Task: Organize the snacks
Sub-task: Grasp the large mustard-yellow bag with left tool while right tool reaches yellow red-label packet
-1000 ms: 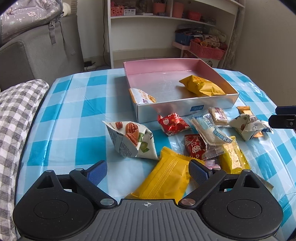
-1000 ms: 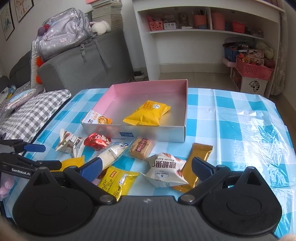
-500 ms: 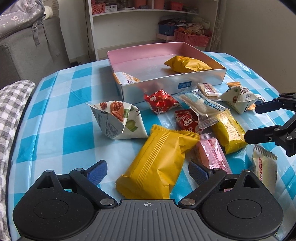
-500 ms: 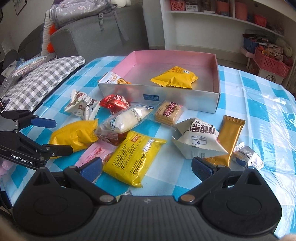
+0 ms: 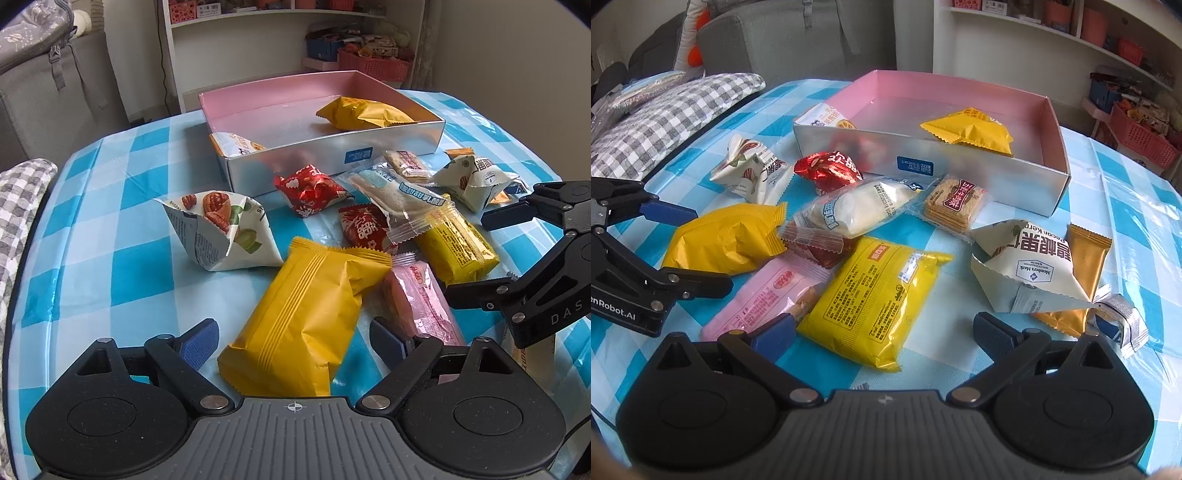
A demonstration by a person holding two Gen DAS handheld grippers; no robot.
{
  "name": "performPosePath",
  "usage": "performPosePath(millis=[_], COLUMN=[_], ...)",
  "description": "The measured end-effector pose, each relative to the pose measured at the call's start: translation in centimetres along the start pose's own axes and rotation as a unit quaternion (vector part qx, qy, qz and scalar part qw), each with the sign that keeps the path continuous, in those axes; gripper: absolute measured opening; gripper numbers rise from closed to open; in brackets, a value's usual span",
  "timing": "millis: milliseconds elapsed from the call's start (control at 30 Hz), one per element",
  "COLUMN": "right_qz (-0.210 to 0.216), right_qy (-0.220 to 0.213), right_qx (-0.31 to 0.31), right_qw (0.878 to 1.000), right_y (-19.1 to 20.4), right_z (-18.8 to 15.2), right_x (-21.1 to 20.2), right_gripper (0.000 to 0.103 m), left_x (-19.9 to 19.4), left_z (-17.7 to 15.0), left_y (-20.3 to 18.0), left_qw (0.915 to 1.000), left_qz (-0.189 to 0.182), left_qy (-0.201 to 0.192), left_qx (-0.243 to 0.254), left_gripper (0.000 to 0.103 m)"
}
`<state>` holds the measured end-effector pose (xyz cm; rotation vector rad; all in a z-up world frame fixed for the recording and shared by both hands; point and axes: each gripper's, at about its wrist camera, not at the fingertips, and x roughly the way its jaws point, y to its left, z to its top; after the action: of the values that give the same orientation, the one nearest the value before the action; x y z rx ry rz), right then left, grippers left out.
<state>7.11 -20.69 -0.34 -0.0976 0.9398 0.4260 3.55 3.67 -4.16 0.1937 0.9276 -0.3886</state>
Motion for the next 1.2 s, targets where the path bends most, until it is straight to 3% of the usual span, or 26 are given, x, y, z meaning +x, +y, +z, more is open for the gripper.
performPosePath(millis=[267, 467, 700, 833, 1000, 1067, 1200], right_qz=[-0.009, -0.007, -0.007, 0.002, 0.011, 0.012, 0.016], right_qy=[0.006, 0.001, 0.002, -0.001, 0.010, 0.013, 0.017], right_qx=[0.021, 0.012, -0.002, -0.003, 0.009, 0.011, 0.017], right_qw=[1.000, 1.000, 1.000, 1.000, 1.000, 1.000, 1.000], right_y=[-1.7, -0.9, -0.4, -0.5, -0.5, -0.4, -0.3], right_z=[-0.1, 0.4, 0.6, 0.9, 1.4, 1.5, 1.8], right_x=[-0.4, -0.2, 0.1, -0.2, -0.5, -0.8, -1.5], right_gripper=[0.102, 0.098, 0.080, 0.056, 0.051, 0.050, 0.049], left_x=[0.1, 0.2, 0.0, -0.2, -0.7, -0.9, -1.2], left_z=[0.4, 0.5, 0.7, 0.9, 1.0, 1.1, 1.3], left_y=[0.1, -0.2, -0.2, -0.3, -0.6, -0.8, -0.7], left_qw=[0.9999, 0.9999, 0.9997, 0.9997, 0.9997, 0.9996, 0.9994], left_qz=[0.000, -0.003, 0.002, 0.008, 0.012, 0.009, 0.019], left_qy=[0.008, 0.011, 0.018, 0.019, 0.020, 0.025, 0.030], left_qx=[-0.007, -0.009, -0.017, -0.014, -0.005, -0.003, -0.004], left_gripper=[0.074, 0.065, 0.061, 0.057, 0.052, 0.039, 0.038])
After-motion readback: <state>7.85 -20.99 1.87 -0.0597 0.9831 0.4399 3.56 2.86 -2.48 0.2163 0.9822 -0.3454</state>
